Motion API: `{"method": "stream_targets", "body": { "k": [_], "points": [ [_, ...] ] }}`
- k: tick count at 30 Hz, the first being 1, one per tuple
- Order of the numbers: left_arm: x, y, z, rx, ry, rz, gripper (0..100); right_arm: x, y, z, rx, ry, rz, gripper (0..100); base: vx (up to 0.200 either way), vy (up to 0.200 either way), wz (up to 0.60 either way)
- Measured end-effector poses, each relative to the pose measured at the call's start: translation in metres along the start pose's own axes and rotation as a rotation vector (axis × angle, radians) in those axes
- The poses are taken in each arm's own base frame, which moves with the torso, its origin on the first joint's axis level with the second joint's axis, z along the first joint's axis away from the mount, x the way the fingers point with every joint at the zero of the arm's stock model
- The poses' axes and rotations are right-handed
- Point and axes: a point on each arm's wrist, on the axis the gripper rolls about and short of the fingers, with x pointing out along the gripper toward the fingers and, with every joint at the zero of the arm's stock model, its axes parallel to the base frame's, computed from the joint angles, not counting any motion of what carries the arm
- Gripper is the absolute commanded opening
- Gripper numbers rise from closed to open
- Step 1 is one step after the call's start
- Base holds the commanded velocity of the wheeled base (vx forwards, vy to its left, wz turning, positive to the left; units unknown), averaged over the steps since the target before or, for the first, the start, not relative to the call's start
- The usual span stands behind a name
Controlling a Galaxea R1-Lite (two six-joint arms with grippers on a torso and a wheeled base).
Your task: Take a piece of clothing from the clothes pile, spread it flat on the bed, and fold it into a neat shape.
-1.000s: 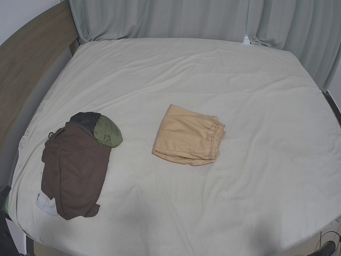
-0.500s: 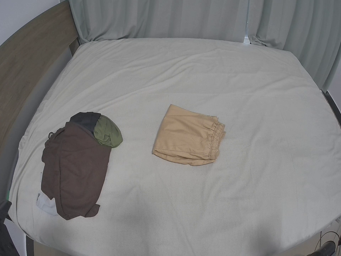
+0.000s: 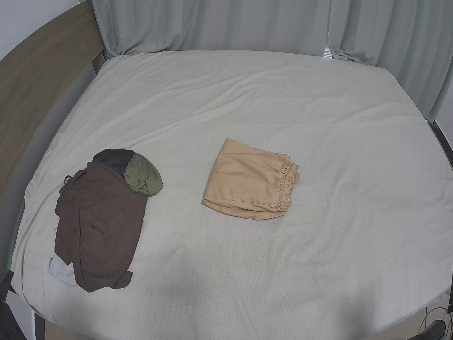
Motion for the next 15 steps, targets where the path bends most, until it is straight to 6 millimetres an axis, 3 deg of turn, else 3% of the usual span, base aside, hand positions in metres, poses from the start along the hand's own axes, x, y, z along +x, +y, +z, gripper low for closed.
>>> {"method": "stream_targets", "body": {
  "k": [15],
  "points": [
    [-0.001, 0.001, -0.017, -0.013, 0.155, 0.212, 100, -0.001, -0.002, -0.014, 0.002, 0.138, -0.082, 100, 0.000, 0.000, 0.00]
  ]
}}
